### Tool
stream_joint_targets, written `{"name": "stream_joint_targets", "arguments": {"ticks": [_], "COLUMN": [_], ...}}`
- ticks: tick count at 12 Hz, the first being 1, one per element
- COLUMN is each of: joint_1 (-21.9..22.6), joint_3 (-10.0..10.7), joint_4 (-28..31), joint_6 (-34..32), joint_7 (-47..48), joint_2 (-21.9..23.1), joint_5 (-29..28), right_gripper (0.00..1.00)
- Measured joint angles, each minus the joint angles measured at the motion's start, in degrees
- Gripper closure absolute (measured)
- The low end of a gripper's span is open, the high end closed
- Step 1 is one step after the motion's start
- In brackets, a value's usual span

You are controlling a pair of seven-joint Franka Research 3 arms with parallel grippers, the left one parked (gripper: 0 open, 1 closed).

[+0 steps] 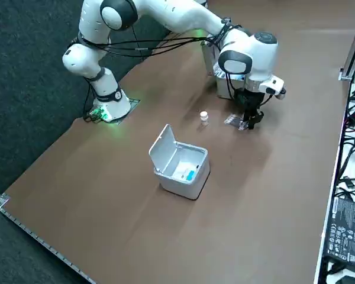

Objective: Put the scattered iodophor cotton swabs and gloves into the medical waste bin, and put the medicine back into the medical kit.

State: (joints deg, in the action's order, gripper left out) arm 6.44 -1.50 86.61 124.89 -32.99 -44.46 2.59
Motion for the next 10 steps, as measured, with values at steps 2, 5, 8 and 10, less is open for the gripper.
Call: {"name": "stream_joint_targets", "arguments": {"ticks": [2,5,8,10], "joint_1": [0.0,0.0,-0.1,-0.2], "joint_3": [0.0,-0.1,0.0,0.1], "joint_4": [0.0,0.0,0.0,-0.1], "joint_6": [-0.1,-0.4,-0.4,-0.8], "joint_7": [0.0,0.0,0.0,0.1], "joint_2": [0.1,0.3,0.3,0.5], "joint_5": [0.0,0.0,0.0,0.0], "right_gripper": [0.74,0.93,0.98,0.98]}}
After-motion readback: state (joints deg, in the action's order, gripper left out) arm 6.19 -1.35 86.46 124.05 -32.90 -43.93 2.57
